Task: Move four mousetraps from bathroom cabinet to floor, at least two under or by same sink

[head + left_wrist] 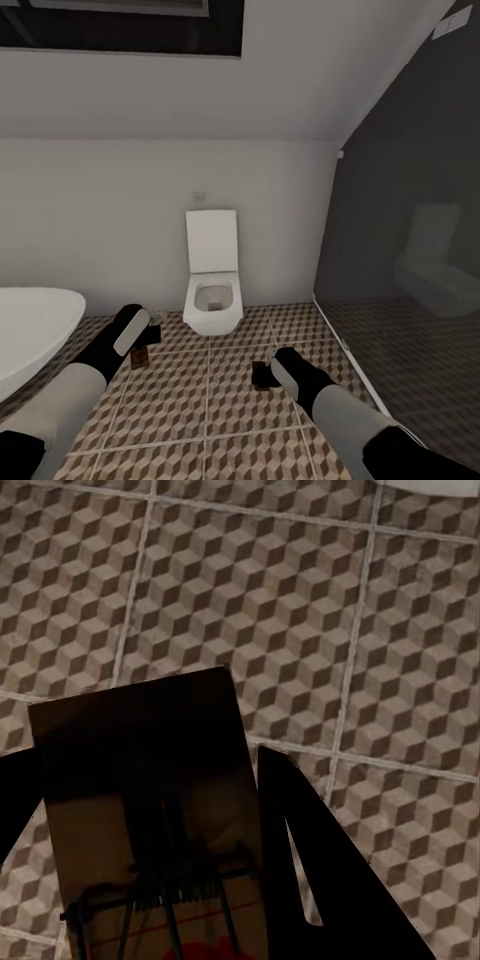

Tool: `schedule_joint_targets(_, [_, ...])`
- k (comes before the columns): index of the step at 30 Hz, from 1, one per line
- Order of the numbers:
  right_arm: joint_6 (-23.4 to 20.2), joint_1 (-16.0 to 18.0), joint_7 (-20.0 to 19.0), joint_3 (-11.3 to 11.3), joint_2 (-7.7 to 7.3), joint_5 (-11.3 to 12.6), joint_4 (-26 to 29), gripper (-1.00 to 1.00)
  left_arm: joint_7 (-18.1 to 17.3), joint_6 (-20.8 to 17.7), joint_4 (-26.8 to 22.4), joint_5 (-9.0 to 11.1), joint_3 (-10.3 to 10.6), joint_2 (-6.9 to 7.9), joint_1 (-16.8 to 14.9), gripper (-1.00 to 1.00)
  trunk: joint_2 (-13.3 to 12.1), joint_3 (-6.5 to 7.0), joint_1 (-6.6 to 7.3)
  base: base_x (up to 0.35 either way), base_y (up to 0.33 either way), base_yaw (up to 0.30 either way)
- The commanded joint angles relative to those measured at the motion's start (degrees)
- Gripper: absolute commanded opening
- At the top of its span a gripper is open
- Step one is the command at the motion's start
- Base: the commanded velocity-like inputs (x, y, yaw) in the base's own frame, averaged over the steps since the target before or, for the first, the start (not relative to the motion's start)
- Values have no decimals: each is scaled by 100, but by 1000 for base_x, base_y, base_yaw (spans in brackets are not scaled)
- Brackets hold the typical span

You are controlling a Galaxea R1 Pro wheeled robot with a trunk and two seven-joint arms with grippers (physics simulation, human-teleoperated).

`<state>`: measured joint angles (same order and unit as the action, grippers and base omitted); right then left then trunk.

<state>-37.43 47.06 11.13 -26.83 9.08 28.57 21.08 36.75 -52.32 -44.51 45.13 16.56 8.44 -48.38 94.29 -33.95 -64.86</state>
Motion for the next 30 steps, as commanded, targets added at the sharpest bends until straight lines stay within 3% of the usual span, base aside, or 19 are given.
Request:
schedule_joint_targets(1, [-38,5,50,-40,-3,80,6,-100,51,-17,-5,39,30,8,-5,-100,3,-6,-3,302,93,0])
schedule_joint_targets(6, [-157,5,60,-41,4,83,2,-100,56,-22,0,41,24,15,-9,-100,3,-6,-3,199,65,0])
schedule_joint_targets(16, [-227,5,64,-42,35,82,1,-100,60,-24,10,83,23,164,-6,-100,3,-6,-3,46,15,0])
schedule_joint_targets(30, [-470,5,65,-50,41,79,1,-100,68,-24,1,93,22,182,-10,-100,3,-6,-3,43,38,0])
